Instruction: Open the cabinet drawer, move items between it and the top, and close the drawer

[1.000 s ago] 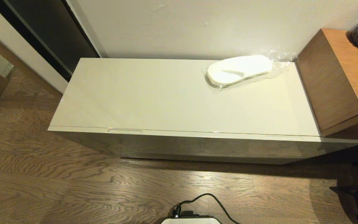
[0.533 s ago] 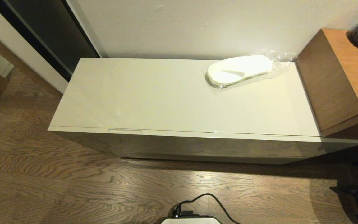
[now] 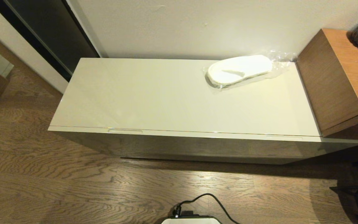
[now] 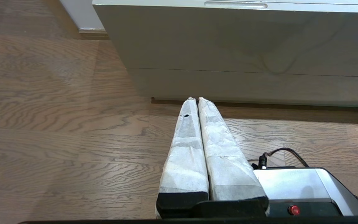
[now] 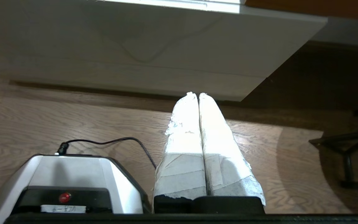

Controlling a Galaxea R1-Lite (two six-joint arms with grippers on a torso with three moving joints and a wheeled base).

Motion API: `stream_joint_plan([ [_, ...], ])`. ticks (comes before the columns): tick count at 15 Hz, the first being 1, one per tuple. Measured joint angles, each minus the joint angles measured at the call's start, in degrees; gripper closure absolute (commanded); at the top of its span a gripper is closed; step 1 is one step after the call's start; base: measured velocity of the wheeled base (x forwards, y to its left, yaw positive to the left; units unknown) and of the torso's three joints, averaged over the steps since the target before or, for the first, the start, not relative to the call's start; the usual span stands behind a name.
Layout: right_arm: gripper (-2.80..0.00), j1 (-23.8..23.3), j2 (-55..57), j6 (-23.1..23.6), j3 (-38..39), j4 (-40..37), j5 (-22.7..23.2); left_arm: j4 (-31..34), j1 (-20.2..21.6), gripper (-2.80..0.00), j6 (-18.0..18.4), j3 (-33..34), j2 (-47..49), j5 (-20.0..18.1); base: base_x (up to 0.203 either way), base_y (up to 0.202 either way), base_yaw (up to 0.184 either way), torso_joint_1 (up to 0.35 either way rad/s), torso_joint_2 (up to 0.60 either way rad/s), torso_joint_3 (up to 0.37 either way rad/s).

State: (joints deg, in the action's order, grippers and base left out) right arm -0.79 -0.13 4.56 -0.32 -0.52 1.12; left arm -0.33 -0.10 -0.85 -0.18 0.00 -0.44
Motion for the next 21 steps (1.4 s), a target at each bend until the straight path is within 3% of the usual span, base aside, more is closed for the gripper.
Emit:
stream_joint_plan([
  [7, 0.00, 0.0, 0.0, -3.3, 0.3, 0.2, -0.7, 0.0, 0.0, 0.00, 0.0, 0.0, 0.0, 0.0, 0.000, 0.000, 0.000, 0.000, 0.00, 0.000],
  [21, 0.00, 0.0, 0.0, -3.6, 0.3, 0.2, -0.6, 0.0, 0.0, 0.00, 0.0, 0.0, 0.0, 0.0, 0.000, 0.000, 0.000, 0.000, 0.00, 0.000],
])
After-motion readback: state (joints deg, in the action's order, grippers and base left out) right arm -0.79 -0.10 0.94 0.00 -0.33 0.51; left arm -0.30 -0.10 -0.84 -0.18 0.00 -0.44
